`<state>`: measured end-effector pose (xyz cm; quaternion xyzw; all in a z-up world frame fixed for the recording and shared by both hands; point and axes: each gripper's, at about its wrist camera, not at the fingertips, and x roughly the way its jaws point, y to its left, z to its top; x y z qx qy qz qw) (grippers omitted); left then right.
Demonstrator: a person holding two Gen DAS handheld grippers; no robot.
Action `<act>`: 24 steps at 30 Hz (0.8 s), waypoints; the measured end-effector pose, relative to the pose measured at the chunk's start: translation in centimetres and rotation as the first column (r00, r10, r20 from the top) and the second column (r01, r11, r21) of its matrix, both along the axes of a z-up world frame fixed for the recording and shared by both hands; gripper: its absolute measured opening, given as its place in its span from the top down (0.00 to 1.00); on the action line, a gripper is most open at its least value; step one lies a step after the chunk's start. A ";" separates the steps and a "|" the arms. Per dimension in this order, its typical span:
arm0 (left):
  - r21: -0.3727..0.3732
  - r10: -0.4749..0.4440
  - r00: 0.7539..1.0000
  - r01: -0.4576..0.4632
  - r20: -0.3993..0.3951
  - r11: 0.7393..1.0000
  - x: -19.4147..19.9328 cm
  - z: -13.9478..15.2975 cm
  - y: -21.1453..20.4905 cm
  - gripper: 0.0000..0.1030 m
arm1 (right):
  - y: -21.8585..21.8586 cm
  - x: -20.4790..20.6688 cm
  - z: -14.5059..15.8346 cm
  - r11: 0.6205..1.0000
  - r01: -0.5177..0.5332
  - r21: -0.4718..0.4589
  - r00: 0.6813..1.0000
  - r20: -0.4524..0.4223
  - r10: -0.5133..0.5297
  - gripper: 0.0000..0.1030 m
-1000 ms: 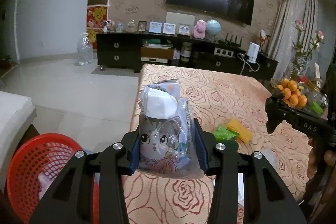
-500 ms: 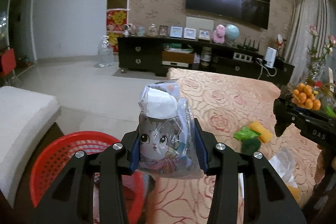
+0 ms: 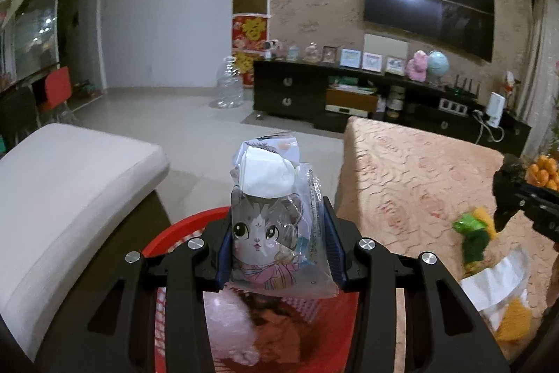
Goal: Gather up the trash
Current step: 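Carry the cat-print bag and black bag over the red wastebasket with both grippers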
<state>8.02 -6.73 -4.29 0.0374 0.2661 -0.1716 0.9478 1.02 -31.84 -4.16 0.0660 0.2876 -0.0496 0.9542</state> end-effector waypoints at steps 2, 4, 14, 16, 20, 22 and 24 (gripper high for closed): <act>-0.001 0.013 1.000 -0.013 -0.017 1.000 0.5 -0.4 0.6 0.60 | 0.7 0.5 -0.2 1.000 -0.014 0.001 1.000 -0.007 0.014 0.64; -0.012 0.030 0.999 -0.031 -0.024 0.999 0.8 -0.6 1.5 0.60 | 1.8 1.1 -0.2 0.999 -0.034 -0.007 0.999 -0.015 0.034 0.64; -0.023 0.069 0.996 -0.070 -0.051 0.997 1.6 -1.2 4.2 0.60 | 7.3 4.3 1.0 0.985 -0.169 -0.034 0.985 -0.028 0.168 0.64; -0.017 0.073 0.996 -0.074 -0.059 0.997 1.8 -1.4 4.2 0.60 | 8.2 5.0 1.3 0.980 -0.198 -0.035 0.980 -0.031 0.197 0.64; -0.003 0.080 0.995 -0.081 -0.063 0.997 2.0 -1.6 4.3 0.60 | 9.9 6.4 1.6 0.967 -0.252 -0.026 0.967 -0.030 0.252 0.64; 0.010 0.082 0.994 -0.081 -0.067 0.997 2.0 -1.8 4.3 0.60 | 10.5 6.7 1.1 0.963 -0.271 -0.015 0.962 -0.029 0.270 0.64; 0.023 0.083 0.994 -0.082 -0.072 0.996 2.3 -2.0 3.9 0.60 | 10.8 6.9 0.3 0.961 -0.277 -0.004 0.960 -0.047 0.277 0.64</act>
